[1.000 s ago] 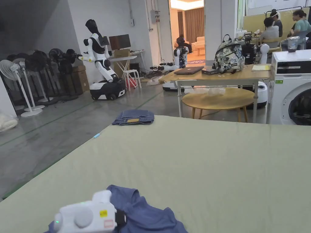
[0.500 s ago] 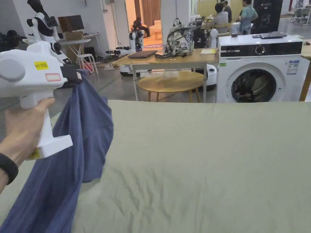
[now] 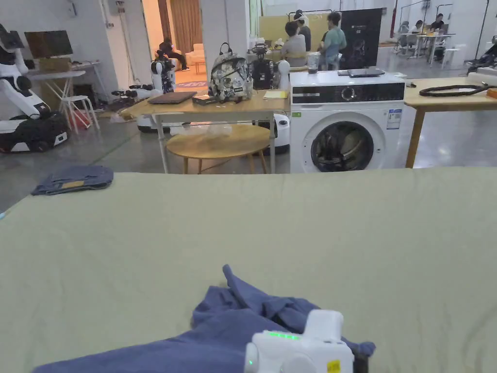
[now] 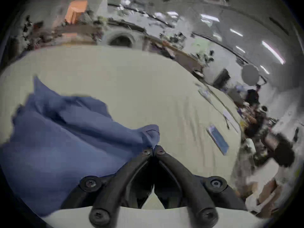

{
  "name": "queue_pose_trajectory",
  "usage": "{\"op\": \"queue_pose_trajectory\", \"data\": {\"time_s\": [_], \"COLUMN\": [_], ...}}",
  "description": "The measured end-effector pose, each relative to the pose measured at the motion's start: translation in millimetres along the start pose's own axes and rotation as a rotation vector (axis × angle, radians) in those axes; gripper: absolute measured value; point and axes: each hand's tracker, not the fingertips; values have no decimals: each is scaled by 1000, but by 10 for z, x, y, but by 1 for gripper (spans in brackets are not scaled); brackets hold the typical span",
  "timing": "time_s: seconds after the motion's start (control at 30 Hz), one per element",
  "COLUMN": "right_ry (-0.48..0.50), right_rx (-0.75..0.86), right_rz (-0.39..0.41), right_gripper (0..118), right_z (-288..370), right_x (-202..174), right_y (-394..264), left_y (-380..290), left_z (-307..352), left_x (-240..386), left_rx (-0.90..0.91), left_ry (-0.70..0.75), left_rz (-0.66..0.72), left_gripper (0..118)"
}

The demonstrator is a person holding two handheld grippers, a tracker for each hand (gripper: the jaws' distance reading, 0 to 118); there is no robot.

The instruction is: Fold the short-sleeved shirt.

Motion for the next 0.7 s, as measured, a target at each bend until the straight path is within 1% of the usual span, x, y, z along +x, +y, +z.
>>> {"op": "queue_pose_trajectory", "data": {"time_s": [0.07,0.1,0.17,0.23,0.27,0.3,0.33,0.37,0.4,0.43,0.5,0.57,0.6,0.7], "right_ry": [-25,-37,-45,-51,-52,-52,-50,-44,-39,-31,-3,28,40,79], "right_rx": [5,8,6,2,0,0,1,-1,-2,2,13,36,55,70], "right_rz": [14,22,28,31,32,32,32,30,32,37,51,82,95,83], "right_gripper": [0,0,0,0,0,0,0,0,0,0,0,0,0,0], "right_z": [79,115,149,154,169,192,215,221,226,235,219,185,164,71], "right_x": [32,33,46,70,74,67,59,59,47,20,-51,-134,-176,-268], "right_y": [11,21,37,33,26,18,12,8,6,5,18,30,25,43], "left_y": [-281,-414,-578,-624,-609,-597,-566,-541,-491,-463,-425,-387,-390,-385], "left_z": [-160,-240,-310,-334,-307,-268,-181,-46,83,285,775,1236,1475,2090], "left_x": [323,518,870,1048,1070,1063,999,921,831,735,496,255,129,-151], "left_rx": [-40,-54,-66,-84,-86,-77,-69,-34,1,55,192,293,340,415], "left_ry": [-162,-188,-197,-246,-261,-312,-343,-362,-347,-315,-192,-84,-5,220], "left_rz": [29,30,-82,-109,-101,-71,-40,-15,-10,-37,-99,-162,-182,-226], "left_gripper": [0,0,0,0,10,27,34,34,34,34,34,34,34,20]}}
